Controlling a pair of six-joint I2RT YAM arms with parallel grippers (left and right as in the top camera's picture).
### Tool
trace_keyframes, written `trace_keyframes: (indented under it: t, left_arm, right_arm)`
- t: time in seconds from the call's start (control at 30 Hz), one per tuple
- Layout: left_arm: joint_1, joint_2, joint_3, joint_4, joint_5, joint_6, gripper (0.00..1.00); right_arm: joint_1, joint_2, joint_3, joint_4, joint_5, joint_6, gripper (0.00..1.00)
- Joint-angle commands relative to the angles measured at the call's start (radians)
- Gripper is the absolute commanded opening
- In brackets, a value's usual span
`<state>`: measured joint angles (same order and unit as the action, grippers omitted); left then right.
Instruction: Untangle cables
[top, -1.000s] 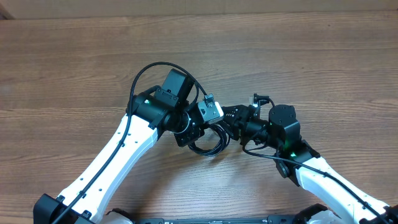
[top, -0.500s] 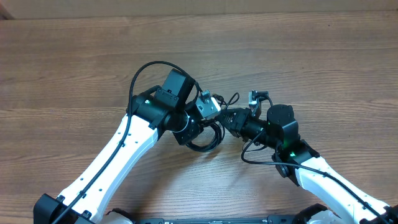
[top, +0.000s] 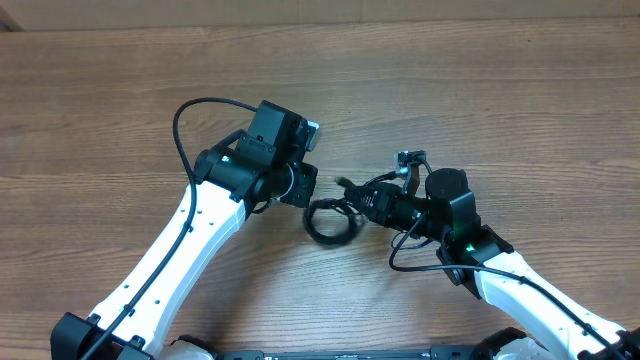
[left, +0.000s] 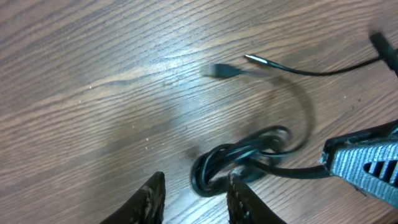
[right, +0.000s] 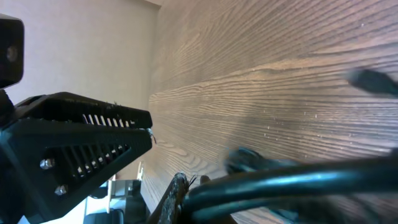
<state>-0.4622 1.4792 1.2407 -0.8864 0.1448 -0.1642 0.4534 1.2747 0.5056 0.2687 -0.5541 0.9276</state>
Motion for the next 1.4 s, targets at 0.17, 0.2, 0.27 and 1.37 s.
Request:
trace_keyframes:
  t: [0.17,0.2,0.27,1.37]
  left_arm:
    - [0.003,-0.013,0.015,-0.004,0.013,-0.054,0.49]
    - [0.003,-0.013,0.012,-0.004,0.036,-0.053,0.49]
    - [0.003,-0.013,0.002,-0.009,0.059,-0.055,0.31]
    - [-0.056,-0.013,-0.512,0.691,0.118,-0.487,0.54]
  right_arm:
    - [0.003,-0.001,0.007,-0.028,0.053,-0.02,0.04]
    - [0.003,-0.001,0.007,-0.039,0.076,-0.02,0.04]
    - [0.003,-0.001,0.007,-0.043,0.113,-0.016,0.04]
    - [-0.058,-0.001,0.007,0.239,0.062,0.638,0.04]
